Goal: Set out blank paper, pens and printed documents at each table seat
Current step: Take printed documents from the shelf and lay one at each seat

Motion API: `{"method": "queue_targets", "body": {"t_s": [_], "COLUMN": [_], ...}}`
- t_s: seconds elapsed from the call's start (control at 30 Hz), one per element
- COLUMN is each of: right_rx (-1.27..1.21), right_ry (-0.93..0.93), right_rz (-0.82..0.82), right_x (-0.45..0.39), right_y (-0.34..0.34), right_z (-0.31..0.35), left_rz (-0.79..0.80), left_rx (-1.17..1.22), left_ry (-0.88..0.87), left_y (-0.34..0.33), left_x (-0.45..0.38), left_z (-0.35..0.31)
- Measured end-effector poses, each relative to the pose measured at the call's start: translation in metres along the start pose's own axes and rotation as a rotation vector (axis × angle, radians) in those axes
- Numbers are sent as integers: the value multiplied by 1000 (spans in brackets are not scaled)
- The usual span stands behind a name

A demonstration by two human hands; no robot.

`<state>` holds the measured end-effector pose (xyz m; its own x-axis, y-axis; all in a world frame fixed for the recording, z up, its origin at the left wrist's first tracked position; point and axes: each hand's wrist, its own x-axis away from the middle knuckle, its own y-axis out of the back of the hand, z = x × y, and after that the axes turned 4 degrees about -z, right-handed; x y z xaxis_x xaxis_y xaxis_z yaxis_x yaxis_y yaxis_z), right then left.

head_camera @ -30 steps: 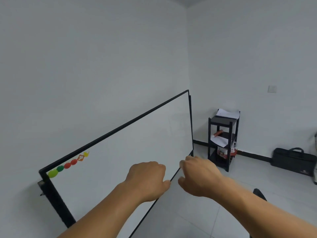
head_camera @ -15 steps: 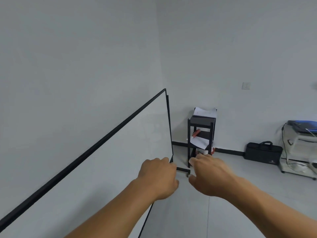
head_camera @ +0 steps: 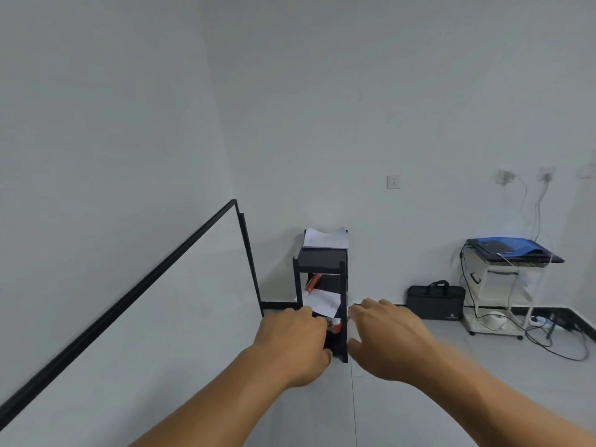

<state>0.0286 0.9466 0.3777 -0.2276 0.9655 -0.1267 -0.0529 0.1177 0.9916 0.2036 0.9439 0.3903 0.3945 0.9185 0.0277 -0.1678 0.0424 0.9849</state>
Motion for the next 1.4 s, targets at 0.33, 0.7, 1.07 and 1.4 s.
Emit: {"method": "queue_targets", "body": {"t_s": [0.33, 0.7, 1.07, 1.4], "right_rx": [58, 108, 92, 54], "right_ry": [28, -62, -224, -238], "right_rz": [9, 50, 84, 99], "right_x": [-159, -322, -493, -596], "right_y": [0, -51, -62, -100], "right_z": [-91, -183, -277, -421], "left_rz": [-55, -1, 37, 69], "left_rx": [8, 9, 33, 27], "left_ry": [-5, -131, -306, -292], "left_y": [17, -9, -12, -20], "left_x": [-193, -402, -625, -795], "left_z": [31, 56, 81, 33]}}
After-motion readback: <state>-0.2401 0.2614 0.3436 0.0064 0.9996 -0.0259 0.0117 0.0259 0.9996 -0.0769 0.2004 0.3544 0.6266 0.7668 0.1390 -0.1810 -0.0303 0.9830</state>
